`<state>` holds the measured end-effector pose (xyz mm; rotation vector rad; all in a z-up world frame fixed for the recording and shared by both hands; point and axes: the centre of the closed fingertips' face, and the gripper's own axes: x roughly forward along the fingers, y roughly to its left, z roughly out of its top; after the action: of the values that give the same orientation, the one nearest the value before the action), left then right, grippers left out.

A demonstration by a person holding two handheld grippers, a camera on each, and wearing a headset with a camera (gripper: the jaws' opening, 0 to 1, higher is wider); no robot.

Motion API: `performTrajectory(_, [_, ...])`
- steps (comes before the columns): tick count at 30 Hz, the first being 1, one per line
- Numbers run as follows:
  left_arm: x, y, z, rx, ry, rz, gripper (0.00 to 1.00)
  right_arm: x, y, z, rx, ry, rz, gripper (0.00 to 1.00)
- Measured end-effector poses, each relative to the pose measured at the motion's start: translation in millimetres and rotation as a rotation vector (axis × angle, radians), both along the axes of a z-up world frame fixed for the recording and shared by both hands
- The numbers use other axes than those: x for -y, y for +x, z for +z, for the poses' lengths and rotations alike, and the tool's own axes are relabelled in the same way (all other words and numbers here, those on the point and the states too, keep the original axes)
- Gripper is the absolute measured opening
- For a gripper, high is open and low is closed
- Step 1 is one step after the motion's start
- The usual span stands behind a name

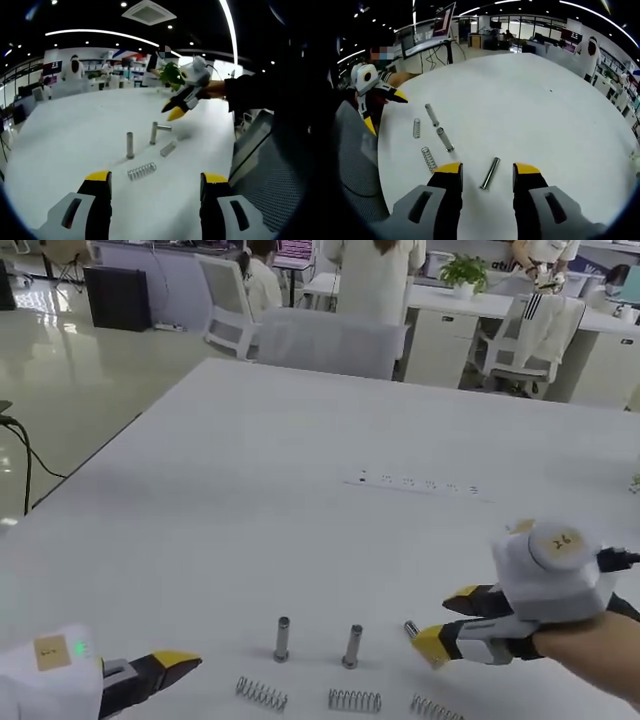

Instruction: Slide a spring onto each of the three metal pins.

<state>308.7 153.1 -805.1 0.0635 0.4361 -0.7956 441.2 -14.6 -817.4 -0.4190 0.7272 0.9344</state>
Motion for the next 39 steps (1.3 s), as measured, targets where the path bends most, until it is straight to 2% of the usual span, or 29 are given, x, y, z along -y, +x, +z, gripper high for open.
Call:
performTrajectory(3, [0.0,-0.1,-0.7,-0.001,-0.001,0.0,0.67,-0.3,3.3,-4.8,-0.013,-0.024,-0.01,0.32])
performTrajectory(17, [0.1,2.5,-2.0,-0.003,-0.012,-0.005,0.67,-4.9,13.9,-27.9,-0.096,-0.097,-0.072,0.17])
performTrajectory(25, [-0.3,3.5,-4.7,-0.009,-0.021,-0.009,0.66,-5.3,18.1,-38.6,-0.143,-0.118,-0.13,0.13])
performTrajectory(39, [1.2,6.4,-5.0,-0.01,-0.026,-0.022,0.66,-6.3,20.3,-44.8,-0.172,-0.141,-0.177,0.1])
